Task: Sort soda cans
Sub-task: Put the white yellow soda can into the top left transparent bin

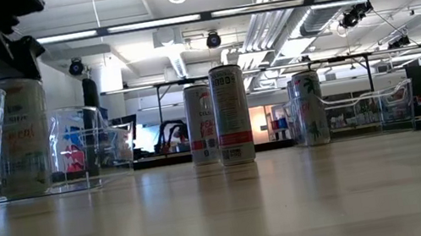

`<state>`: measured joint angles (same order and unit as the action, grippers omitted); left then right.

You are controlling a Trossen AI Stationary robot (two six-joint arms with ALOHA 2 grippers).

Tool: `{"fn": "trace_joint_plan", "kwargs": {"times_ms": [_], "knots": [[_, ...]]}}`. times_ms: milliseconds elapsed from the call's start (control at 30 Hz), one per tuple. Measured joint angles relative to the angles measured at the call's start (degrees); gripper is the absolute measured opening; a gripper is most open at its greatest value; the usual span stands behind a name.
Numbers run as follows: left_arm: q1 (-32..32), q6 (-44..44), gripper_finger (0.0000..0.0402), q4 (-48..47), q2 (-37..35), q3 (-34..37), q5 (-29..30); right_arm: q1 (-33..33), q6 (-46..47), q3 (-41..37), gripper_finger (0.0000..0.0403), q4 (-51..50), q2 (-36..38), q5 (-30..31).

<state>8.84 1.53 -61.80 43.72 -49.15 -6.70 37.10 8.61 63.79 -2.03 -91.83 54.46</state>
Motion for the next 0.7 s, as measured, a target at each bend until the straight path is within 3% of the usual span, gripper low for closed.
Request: {"fn": "trace_joint_plan", "kwargs": {"times_ms": [167, 433, 500, 567, 633, 700], "knots": [[0.0, -1.3, 0.0294, -1.6, 0.0, -5.1, 5.6, -0.5, -0.1, 0.0, 0.0289, 0.7, 0.3, -0.8], [-1.3, -8.2, 0.0294, 8.0, 0.0, -4.4, 25.9, -7.2, -3.2, 0.0, 0.0289, 0.6, 1.5, -15.3], [-2.4, -9.8, 0.0294, 12.3, 0.0, -2.5, 28.4, -8.9, -3.3, 0.7, 0.0289, -1.4, 1.9, -14.1], [-3.8, -11.8, 0.0294, 16.3, 0.0, -0.2, 30.7, -9.9, -0.8, 2.8, 0.0289, -6.3, 2.8, -8.7], [-5.7, -13.0, 0.0294, 20.5, 0.1, 2.5, 31.8, -10.1, 2.1, 5.7, 0.0289, -14.5, 4.6, -3.8], [-7.9, -13.3, 0.0294, 23.6, 0.1, 4.8, 32.6, -9.6, 5.0, 9.3, 0.0289, -22.9, 6.0, -2.8]]}}
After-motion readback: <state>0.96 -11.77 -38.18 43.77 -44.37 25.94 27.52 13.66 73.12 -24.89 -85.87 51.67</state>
